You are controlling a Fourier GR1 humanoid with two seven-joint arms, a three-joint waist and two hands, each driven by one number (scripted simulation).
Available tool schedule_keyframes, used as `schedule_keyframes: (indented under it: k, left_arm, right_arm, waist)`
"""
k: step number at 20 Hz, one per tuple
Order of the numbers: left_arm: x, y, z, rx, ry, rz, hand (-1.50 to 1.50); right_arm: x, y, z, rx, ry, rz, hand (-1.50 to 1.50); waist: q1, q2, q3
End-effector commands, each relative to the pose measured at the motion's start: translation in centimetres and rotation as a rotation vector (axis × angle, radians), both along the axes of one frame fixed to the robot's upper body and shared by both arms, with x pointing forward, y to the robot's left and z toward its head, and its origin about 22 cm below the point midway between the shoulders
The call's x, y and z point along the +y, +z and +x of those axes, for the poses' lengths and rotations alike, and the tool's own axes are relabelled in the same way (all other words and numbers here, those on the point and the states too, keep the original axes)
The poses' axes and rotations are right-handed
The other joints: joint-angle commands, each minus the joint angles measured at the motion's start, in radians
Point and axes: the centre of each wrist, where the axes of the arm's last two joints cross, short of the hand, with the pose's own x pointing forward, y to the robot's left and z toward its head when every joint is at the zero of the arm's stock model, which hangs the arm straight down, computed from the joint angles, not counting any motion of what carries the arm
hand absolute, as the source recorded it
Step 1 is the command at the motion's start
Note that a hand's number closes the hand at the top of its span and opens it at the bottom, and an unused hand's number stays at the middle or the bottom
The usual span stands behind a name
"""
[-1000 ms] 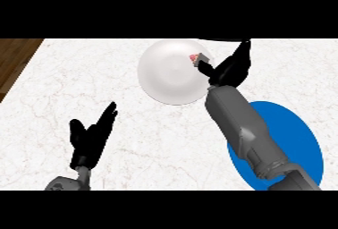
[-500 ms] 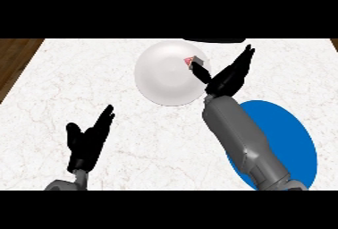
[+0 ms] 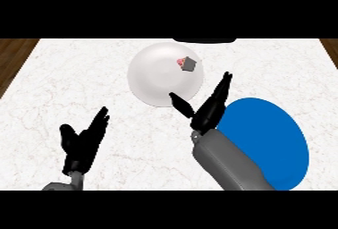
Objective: Pick the cupcake from the plate and place it in the plate
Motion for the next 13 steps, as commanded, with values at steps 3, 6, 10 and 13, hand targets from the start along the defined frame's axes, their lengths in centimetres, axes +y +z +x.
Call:
schedule_keyframes:
  k: [3,6,10,13]
  left_arm:
    - [-0.3,-1.9,-1.1,0.050,0.002,0.007,0.00]
    - [-0.8,-0.9,-0.4,0.050,0.006,0.007,0.00]
    - [0.0,-1.4,-0.9,0.044,0.013,0.003,0.00]
    - [-0.3,-0.7,-0.2,0.049,0.018,0.004,0.00]
  right_arm:
    - [1.0,-3.1,-4.3,0.066,0.077,0.016,-1.50]
    - [1.0,-2.7,-4.9,0.069,0.087,0.000,-1.50]
    - [0.8,-3.9,-6.2,0.086,0.082,0.018,-1.50]
    - [0.8,-3.3,-6.2,0.087,0.080,-0.009,-1.50]
  waist:
    - [-0.012,0.000,-0.008]
    - [-0.022,-0.001,-0.008]
    - [-0.012,0.000,-0.008]
    - [-0.018,-0.002,-0.008]
